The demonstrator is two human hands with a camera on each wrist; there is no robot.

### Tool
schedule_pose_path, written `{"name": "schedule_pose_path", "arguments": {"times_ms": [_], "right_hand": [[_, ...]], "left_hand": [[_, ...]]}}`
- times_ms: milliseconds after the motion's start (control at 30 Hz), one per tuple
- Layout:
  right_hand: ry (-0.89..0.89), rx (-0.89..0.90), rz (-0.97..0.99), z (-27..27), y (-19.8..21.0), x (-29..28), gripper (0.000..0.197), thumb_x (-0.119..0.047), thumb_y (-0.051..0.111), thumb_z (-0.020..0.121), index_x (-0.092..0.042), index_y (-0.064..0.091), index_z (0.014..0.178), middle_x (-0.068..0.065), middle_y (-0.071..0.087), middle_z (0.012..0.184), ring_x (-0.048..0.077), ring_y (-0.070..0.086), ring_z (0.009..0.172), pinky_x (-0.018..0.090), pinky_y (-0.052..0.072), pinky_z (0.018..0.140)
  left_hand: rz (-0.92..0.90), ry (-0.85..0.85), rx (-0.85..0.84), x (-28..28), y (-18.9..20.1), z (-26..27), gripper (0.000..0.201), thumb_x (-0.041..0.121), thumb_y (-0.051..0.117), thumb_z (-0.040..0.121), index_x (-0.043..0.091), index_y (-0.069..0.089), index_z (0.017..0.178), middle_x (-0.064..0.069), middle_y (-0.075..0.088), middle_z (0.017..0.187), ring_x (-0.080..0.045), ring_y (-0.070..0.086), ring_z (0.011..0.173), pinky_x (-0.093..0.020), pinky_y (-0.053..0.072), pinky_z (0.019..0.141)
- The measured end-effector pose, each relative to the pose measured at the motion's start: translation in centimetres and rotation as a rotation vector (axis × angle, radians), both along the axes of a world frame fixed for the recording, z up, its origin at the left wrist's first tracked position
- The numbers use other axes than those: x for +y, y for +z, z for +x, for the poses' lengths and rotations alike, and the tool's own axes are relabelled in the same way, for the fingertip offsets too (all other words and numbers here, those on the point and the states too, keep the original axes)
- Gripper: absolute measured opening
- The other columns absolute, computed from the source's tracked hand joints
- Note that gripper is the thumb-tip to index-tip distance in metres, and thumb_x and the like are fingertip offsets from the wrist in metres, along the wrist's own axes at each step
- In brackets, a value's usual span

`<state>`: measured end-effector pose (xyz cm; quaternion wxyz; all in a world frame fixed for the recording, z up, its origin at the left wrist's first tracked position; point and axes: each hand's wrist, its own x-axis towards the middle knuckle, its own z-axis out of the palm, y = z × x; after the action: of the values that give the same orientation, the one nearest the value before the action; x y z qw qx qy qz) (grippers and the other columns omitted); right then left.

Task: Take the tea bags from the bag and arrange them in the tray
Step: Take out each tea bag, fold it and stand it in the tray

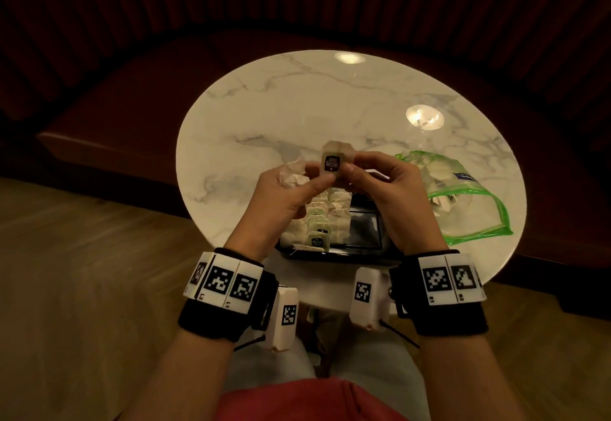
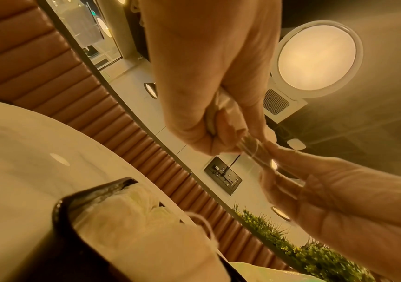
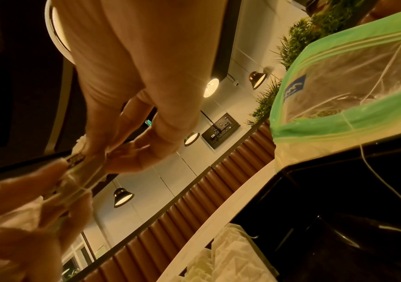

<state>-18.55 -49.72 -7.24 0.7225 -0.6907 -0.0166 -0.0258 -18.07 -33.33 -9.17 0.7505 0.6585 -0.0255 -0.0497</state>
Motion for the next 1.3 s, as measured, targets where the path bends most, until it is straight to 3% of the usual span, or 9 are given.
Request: {"name": "schedule_pose_path", "arguments": {"times_ms": [200, 400, 533, 633, 700, 833, 1000, 1167, 1300], "right_hand": [[0.007, 0.050, -0.124, 0.1, -0.2, -0.7, 0.011, -0.009, 0.071, 0.086, -0.007, 0.072, 0.096, 0.014, 0.074, 0.094, 0.022, 0.072, 0.085, 0.028, 0.058, 0.071], [0.027, 0.158, -0.506, 0.3, -2.2, -3.1, 0.011, -0.008, 0.072, 0.084, -0.018, 0.069, 0.083, 0.007, 0.072, 0.081, 0.016, 0.066, 0.073, 0.024, 0.051, 0.061], [0.002, 0.197, -0.752, 0.3, -3.8, -3.2, 0.006, -0.012, 0.073, 0.083, -0.012, 0.071, 0.088, 0.004, 0.072, 0.080, 0.014, 0.067, 0.075, 0.028, 0.054, 0.068], [0.041, 0.270, -0.899, 0.2, -4.8, -3.0, 0.005, -0.016, 0.073, 0.084, -0.016, 0.070, 0.088, 0.002, 0.071, 0.084, 0.015, 0.066, 0.081, 0.028, 0.053, 0.074], [0.065, 0.318, -0.941, 0.1, -5.5, -2.8, 0.008, -0.015, 0.074, 0.083, -0.020, 0.068, 0.085, 0.002, 0.069, 0.086, 0.015, 0.065, 0.086, 0.029, 0.052, 0.079], [0.079, 0.351, -0.905, 0.3, -6.7, -2.1, 0.017, -0.009, 0.070, 0.082, -0.023, 0.062, 0.086, 0.006, 0.070, 0.092, 0.019, 0.066, 0.093, 0.032, 0.053, 0.085], [0.047, 0.333, -0.863, 0.3, -6.4, -2.3, 0.026, -0.011, 0.071, 0.083, -0.019, 0.061, 0.105, 0.005, 0.069, 0.095, 0.020, 0.060, 0.103, 0.037, 0.052, 0.087], [0.034, 0.168, -0.681, 0.5, -3.2, -2.2, 0.008, -0.024, 0.068, 0.089, -0.025, 0.067, 0.097, -0.002, 0.071, 0.091, 0.015, 0.067, 0.085, 0.041, 0.057, 0.083], [0.277, 0.147, -0.440, 0.0, -1.0, -1.1, 0.020, -0.034, 0.065, 0.090, -0.023, 0.071, 0.106, -0.001, 0.074, 0.099, 0.017, 0.069, 0.093, 0.033, 0.056, 0.080]], "left_hand": [[0.122, -0.006, 0.033, 0.3, 0.0, 0.0, 0.020, 0.017, 0.073, 0.085, 0.009, 0.072, 0.104, 0.016, 0.059, 0.056, 0.002, 0.048, 0.049, -0.016, 0.034, 0.049], [0.325, -0.174, 0.126, 2.3, -0.5, -0.3, 0.017, 0.016, 0.077, 0.081, 0.009, 0.073, 0.096, 0.008, 0.067, 0.072, -0.003, 0.056, 0.066, -0.019, 0.038, 0.055], [0.585, -0.378, 0.089, 2.9, -0.2, -0.9, 0.029, 0.019, 0.084, 0.074, 0.011, 0.074, 0.099, 0.006, 0.067, 0.082, 0.005, 0.060, 0.064, -0.010, 0.043, 0.053], [0.720, -0.439, 0.089, 3.2, -0.4, -0.8, 0.037, 0.023, 0.089, 0.067, 0.019, 0.073, 0.100, 0.005, 0.068, 0.093, -0.010, 0.065, 0.088, -0.023, 0.052, 0.074], [0.774, -0.470, 0.099, 3.2, -0.6, -0.8, 0.037, 0.021, 0.089, 0.066, 0.021, 0.072, 0.099, 0.006, 0.067, 0.095, -0.012, 0.064, 0.089, -0.020, 0.050, 0.073], [0.918, -0.472, 0.034, 3.0, -1.1, -0.8, 0.021, 0.018, 0.083, 0.074, 0.018, 0.073, 0.092, 0.008, 0.066, 0.087, -0.009, 0.062, 0.085, -0.019, 0.046, 0.071], [0.913, -0.401, 0.006, 3.2, -1.2, -0.4, 0.010, 0.019, 0.076, 0.083, 0.012, 0.074, 0.091, 0.004, 0.070, 0.085, -0.007, 0.061, 0.077, -0.012, 0.040, 0.062], [0.718, -0.268, -0.010, 3.5, -0.1, -0.1, 0.013, 0.019, 0.070, 0.088, 0.007, 0.071, 0.091, -0.002, 0.068, 0.080, -0.008, 0.059, 0.073, -0.024, 0.041, 0.065], [0.516, -0.196, -0.027, 3.0, 1.4, -0.6, 0.010, 0.013, 0.064, 0.092, 0.010, 0.072, 0.098, 0.008, 0.063, 0.073, 0.011, 0.053, 0.057, -0.005, 0.036, 0.051]]}}
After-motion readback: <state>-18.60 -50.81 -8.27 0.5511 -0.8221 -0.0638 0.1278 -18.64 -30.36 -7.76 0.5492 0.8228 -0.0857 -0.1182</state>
